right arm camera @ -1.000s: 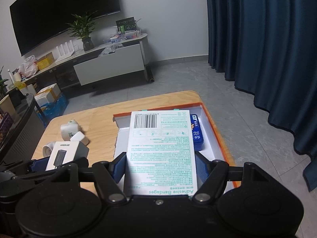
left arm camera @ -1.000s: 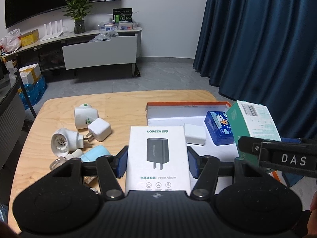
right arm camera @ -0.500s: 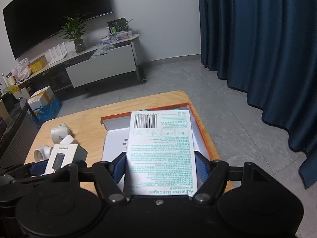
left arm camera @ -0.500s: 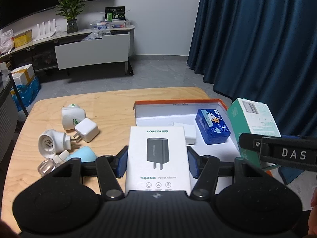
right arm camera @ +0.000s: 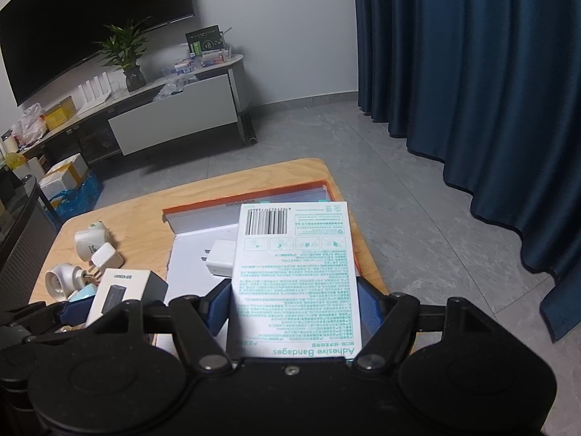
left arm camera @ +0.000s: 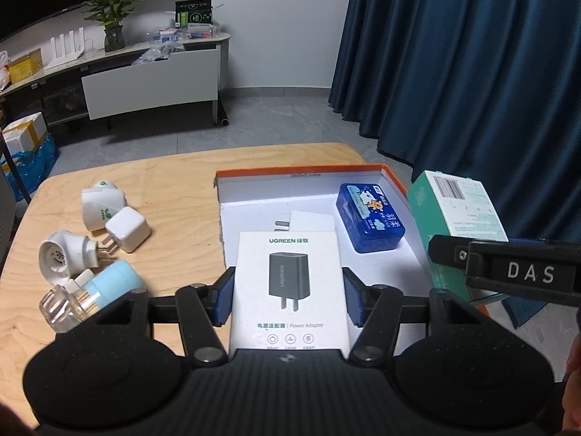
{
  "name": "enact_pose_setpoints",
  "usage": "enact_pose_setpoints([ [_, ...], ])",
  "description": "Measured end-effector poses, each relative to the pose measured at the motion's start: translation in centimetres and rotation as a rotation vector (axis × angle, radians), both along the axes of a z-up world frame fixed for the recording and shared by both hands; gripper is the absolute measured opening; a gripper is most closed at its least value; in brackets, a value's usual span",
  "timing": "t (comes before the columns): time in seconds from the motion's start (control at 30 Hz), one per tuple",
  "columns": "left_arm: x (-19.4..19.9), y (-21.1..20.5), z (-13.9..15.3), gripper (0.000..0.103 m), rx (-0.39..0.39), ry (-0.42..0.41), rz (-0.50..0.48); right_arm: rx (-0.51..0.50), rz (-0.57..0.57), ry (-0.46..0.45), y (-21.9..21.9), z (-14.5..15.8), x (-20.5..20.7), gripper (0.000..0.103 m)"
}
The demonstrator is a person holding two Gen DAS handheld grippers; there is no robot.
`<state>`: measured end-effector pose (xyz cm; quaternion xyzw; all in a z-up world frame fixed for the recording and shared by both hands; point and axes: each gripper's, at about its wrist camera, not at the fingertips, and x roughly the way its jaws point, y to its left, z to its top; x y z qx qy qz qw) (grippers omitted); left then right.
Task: Organize rigid objects
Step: 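Lower bandage box into box and open right tool while left tool lowers UGREEN box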
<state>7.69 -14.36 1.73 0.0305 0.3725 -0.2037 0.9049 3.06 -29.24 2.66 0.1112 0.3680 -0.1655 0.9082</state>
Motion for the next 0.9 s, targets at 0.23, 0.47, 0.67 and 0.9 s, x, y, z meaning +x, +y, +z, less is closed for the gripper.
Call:
enact_pose_setpoints([
  [0.23, 0.2, -0.5, -0.2, 0.06, 0.001, 0.006, -0.001, -0.002, -0.002, 0.017, -0.3, -0.6, 0.3, 0.084],
  [0.47, 0.4, -0.8, -0.5, 0.06, 0.002, 0.017, 0.0, -0.011, 0.012, 0.03, -0.6, -0.9, 0.8, 0.084],
  [0.67, 0.6, -1.1, -0.7, 0.06, 0.008, 0.023, 0.0, -0.023, 0.021, 0.045, -1.0, -1.3, 1.5, 0.084],
  [0.9, 0.8, -1.4, -1.0, 0.06, 0.012, 0.034, -0.003, -0.026, 0.03, 0.034, -1.6, -1.4, 1.8, 0.084],
])
